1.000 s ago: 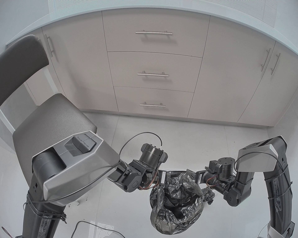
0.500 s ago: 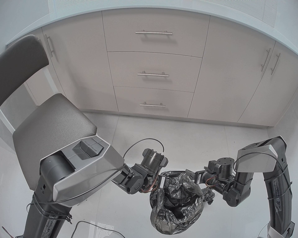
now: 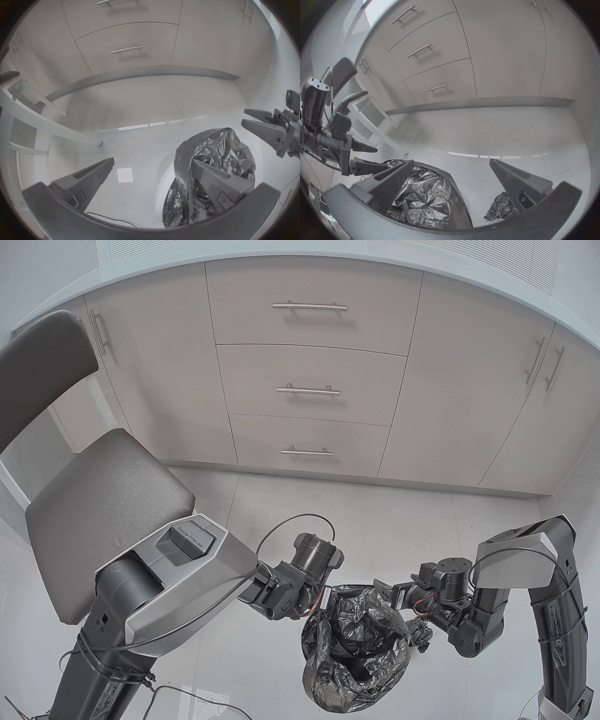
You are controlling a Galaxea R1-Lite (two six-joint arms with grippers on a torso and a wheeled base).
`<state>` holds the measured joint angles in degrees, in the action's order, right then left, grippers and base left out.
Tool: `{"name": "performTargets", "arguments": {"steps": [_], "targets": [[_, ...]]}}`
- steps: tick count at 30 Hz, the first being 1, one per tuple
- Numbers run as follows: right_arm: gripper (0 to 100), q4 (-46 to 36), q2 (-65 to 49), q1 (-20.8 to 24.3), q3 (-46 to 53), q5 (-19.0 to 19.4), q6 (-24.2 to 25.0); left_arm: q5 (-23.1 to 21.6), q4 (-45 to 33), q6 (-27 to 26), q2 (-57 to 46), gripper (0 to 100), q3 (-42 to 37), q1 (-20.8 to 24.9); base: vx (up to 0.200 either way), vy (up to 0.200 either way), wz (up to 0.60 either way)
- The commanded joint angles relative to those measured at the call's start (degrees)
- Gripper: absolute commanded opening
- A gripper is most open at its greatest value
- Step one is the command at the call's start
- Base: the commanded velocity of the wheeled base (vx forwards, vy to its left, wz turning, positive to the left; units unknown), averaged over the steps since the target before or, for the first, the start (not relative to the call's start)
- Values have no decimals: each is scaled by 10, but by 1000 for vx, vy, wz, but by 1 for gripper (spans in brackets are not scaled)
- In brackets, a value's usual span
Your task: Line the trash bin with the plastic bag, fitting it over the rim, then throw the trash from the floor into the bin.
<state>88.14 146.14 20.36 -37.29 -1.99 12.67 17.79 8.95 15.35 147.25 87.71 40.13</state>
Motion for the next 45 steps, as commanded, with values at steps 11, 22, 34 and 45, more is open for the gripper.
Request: {"name": "performTargets", "arguments": {"steps": [11,22,34,45], "targets": [[100,13,4,3,-1,-2,0,70,6,-39,37,100,42,-6,0,0,0],[100,15,5,8,1,-2,1,72,-1,-85,50,100,47,-15,0,0,0],[100,19,5,10,4,-3,4,81,-28,-85,51,100,58,-19,0,0,0],[100,19,6,9,5,-3,3,84,-171,-81,48,100,100,-19,0,0,0]]}}
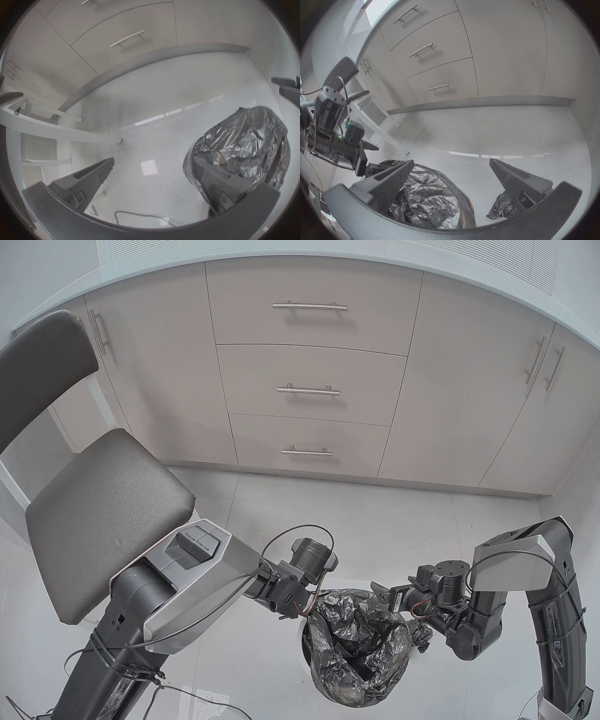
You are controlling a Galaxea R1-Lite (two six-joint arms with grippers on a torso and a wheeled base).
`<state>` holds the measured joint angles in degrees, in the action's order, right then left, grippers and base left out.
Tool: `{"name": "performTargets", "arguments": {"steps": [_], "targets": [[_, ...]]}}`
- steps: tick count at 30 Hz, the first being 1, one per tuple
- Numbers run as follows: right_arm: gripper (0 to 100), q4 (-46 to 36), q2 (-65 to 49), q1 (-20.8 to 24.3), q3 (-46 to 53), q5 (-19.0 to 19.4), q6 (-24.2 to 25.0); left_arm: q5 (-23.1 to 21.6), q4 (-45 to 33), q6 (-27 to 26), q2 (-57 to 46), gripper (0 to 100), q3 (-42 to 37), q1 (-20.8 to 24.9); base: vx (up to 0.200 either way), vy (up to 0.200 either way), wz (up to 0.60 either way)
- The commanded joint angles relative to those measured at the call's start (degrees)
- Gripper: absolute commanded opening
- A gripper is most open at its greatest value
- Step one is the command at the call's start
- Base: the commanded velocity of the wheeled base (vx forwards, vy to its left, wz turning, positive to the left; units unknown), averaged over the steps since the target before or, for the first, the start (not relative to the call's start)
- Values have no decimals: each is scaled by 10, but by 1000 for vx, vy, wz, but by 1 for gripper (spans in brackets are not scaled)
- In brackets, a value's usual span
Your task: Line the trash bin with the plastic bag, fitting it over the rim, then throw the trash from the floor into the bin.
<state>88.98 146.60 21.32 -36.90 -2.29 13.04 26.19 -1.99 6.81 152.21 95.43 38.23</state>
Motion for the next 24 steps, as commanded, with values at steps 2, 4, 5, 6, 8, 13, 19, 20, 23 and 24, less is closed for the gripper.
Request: {"name": "performTargets", "arguments": {"steps": [2,4,5,6,8,13,19,20,23,24], "targets": [[100,10,2,-1,2,1,0,0,-78,6,-2,100,29,0,0,0,0],[100,10,1,-1,6,2,-1,0,-88,7,-2,100,31,1,0,0,0],[100,10,-1,-1,12,4,-2,0,-93,8,-2,100,31,1,0,0,0],[100,10,-3,-1,18,6,-4,0,-97,8,-2,100,30,1,0,0,0],[100,10,-4,0,26,8,-6,0,-101,9,-2,100,29,1,0,0,0],[100,10,-8,-9,59,68,-50,-1,-108,33,-3,100,28,-1,0,0,0],[100,6,-3,-7,72,74,-72,-5,-108,45,-8,100,26,-1,0,0,0],[100,6,-3,-7,72,74,-72,-5,-108,46,-8,100,26,-1,0,0,0],[100,0,11,-7,64,72,-85,-9,-107,50,-17,100,25,5,0,0,0],[100,0,11,-7,64,72,-85,-9,-107,50,-17,100,25,5,0,0,0]]}}
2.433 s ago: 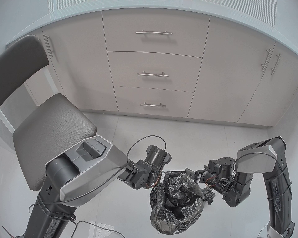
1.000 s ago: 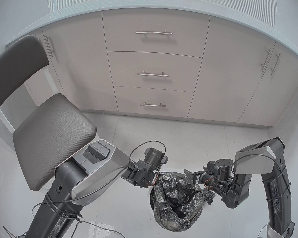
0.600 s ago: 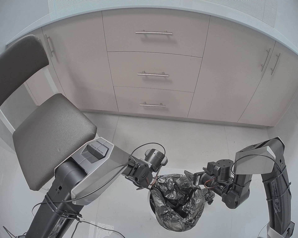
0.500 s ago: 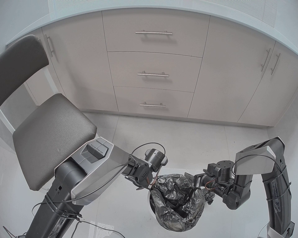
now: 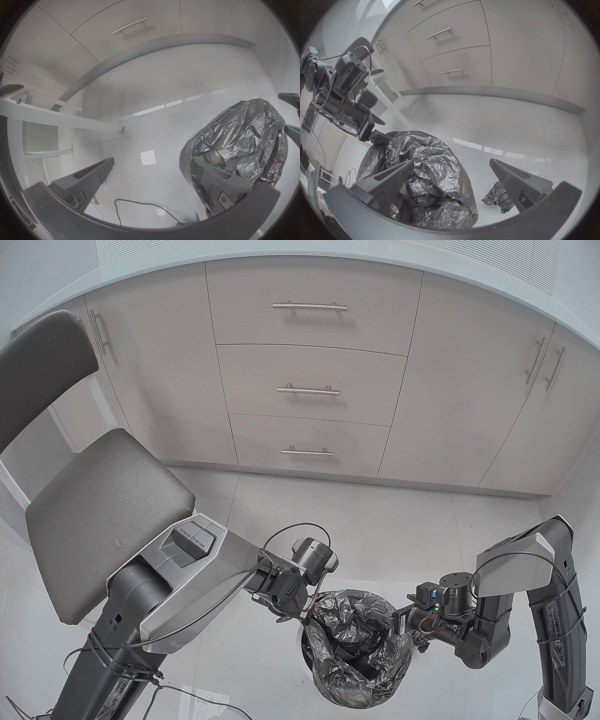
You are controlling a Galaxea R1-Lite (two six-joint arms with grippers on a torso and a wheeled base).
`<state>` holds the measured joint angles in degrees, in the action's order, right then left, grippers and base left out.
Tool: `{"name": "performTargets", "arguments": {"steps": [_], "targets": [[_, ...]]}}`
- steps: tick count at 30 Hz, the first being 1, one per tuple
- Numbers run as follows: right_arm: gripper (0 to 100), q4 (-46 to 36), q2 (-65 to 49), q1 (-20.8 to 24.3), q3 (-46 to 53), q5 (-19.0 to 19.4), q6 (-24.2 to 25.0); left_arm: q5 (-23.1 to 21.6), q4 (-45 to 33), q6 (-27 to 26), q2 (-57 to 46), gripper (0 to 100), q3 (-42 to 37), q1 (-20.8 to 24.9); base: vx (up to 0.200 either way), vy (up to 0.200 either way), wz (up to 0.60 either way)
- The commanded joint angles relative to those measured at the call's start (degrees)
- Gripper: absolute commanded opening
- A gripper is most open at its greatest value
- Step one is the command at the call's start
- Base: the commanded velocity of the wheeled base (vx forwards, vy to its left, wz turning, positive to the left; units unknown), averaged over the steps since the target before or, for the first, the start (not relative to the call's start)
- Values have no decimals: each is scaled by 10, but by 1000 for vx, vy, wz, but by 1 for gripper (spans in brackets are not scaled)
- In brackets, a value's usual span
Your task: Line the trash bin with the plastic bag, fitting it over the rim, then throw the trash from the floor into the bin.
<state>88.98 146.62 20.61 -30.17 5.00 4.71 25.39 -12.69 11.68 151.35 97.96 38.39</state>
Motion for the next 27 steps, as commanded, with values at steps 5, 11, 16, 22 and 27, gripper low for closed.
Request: {"name": "performTargets", "arguments": {"steps": [5,11,16,22,27], "targets": [[100,-2,27,4,-19,-5,0,-35,1,47,-29,100,-2,20,0,0,0],[100,-19,26,7,-38,-7,11,-83,-1,83,-50,100,-10,31,0,0,0],[100,-44,24,14,-59,-36,29,-84,1,82,-48,100,-9,31,0,0,0],[100,-148,2,20,-96,-79,39,-84,2,84,-49,100,-12,27,0,0,0],[100,-205,3,23,-149,-134,84,-85,4,84,-50,100,-15,27,0,0,0]]}}
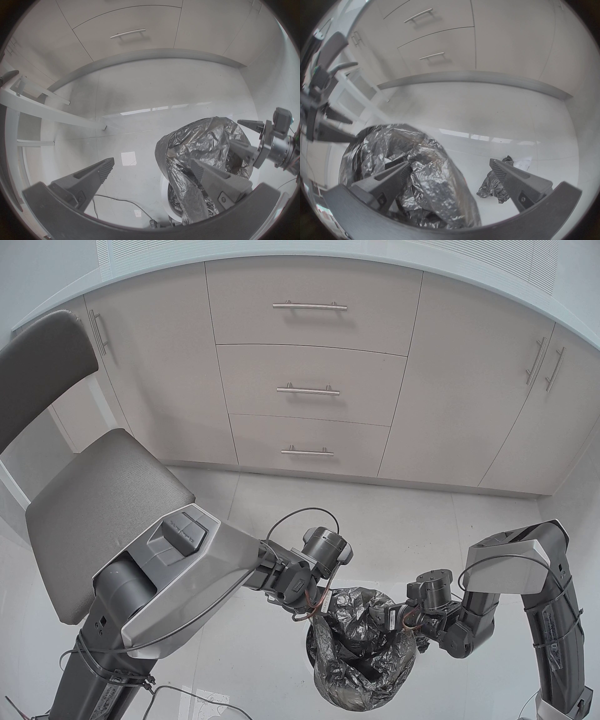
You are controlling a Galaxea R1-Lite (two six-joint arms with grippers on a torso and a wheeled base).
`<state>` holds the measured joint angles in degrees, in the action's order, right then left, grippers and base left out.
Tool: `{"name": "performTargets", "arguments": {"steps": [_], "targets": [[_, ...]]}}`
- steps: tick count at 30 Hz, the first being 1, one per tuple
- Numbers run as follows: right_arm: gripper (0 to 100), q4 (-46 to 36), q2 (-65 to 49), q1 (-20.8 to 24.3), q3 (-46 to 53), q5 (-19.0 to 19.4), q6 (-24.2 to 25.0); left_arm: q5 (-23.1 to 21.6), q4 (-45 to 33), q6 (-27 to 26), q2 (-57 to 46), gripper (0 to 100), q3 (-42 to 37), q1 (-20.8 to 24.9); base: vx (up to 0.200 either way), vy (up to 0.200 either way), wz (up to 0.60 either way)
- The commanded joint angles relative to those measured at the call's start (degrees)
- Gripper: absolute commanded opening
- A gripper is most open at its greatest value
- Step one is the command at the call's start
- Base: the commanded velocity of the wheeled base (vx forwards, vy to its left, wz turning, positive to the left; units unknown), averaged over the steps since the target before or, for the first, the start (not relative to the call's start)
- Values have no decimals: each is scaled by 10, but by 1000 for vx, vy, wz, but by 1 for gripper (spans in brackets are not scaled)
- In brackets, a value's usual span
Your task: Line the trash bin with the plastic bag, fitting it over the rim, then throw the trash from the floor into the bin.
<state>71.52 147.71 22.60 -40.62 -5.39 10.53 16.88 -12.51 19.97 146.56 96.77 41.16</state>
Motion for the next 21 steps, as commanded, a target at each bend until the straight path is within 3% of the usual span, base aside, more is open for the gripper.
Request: {"name": "performTargets", "arguments": {"steps": [1,11,17,21], "targets": [[100,-39,-8,4,-49,-37,30,0,2,1,-2,100,-3,0,0,0,0],[100,-42,-8,13,-54,-49,34,1,3,1,-2,100,-3,2,0,0,0],[100,-43,-3,20,-75,-102,57,3,3,1,-3,100,-4,2,0,0,0],[100,-38,-1,18,-75,-108,60,2,4,1,-11,100,-10,4,0,0,0]]}}
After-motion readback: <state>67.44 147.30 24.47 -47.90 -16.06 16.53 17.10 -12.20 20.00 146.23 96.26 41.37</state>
